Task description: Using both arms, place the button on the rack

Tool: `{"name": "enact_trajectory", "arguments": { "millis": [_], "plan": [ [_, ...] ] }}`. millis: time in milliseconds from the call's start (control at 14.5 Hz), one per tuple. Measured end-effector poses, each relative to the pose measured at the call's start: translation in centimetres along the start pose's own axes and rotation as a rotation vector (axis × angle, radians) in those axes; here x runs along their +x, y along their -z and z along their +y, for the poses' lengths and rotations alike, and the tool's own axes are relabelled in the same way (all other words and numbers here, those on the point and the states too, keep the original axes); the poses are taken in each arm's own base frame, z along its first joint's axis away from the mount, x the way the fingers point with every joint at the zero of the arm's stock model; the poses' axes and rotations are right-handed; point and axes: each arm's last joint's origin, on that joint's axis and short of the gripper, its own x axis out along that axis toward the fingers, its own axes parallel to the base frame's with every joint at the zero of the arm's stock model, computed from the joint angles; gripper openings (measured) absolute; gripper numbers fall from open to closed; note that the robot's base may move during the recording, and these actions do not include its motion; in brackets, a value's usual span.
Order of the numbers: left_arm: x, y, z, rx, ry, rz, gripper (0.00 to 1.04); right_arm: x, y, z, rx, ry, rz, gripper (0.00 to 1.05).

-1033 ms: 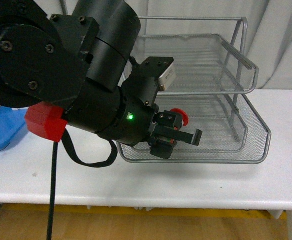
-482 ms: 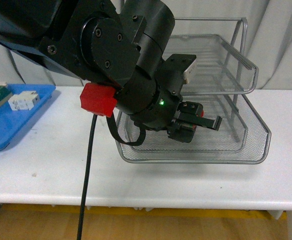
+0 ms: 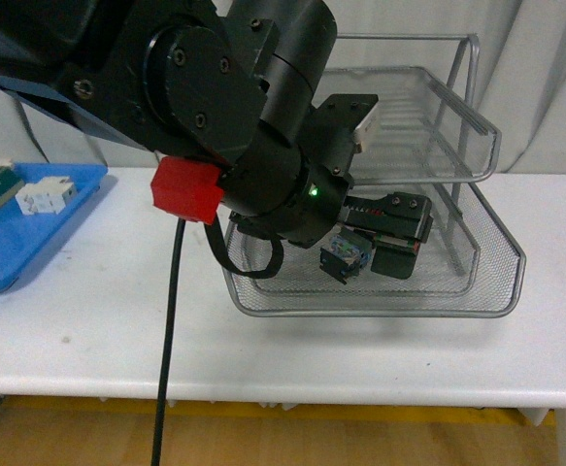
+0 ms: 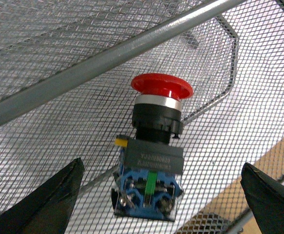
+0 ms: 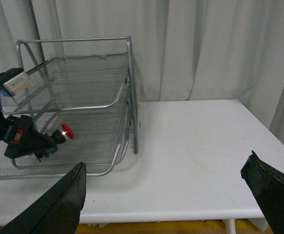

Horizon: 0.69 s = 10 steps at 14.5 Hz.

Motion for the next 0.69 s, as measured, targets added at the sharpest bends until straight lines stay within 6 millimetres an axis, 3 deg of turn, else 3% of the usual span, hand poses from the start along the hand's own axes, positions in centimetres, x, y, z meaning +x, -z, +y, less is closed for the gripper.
{"name": "enact_trajectory", "arguments": {
  "millis": [276,551,620,689],
  "plan": [
    [-5.7,-0.6,0.3,-0.018,-0.017,-0.088,0.98,0.0,0.0,0.0,0.0,0.0,0.0,0.98],
    [-11.3,1.7,0.9,-0.013,-0.074,-0.151,0.98,0.0,0.0,0.0,0.0,0.0,0.0,0.98],
    [-13.1,2.1,1.0,-0.003,-0.123,-0.233,0.97,0.0,0.0,0.0,0.0,0.0,0.0,0.98],
    [-14.8,2.8,1.4,-0.01,-0.323,-0.461,0.86,0.0,0.0,0.0,0.0,-0.001,-0.001,0.98]
  ]
}}
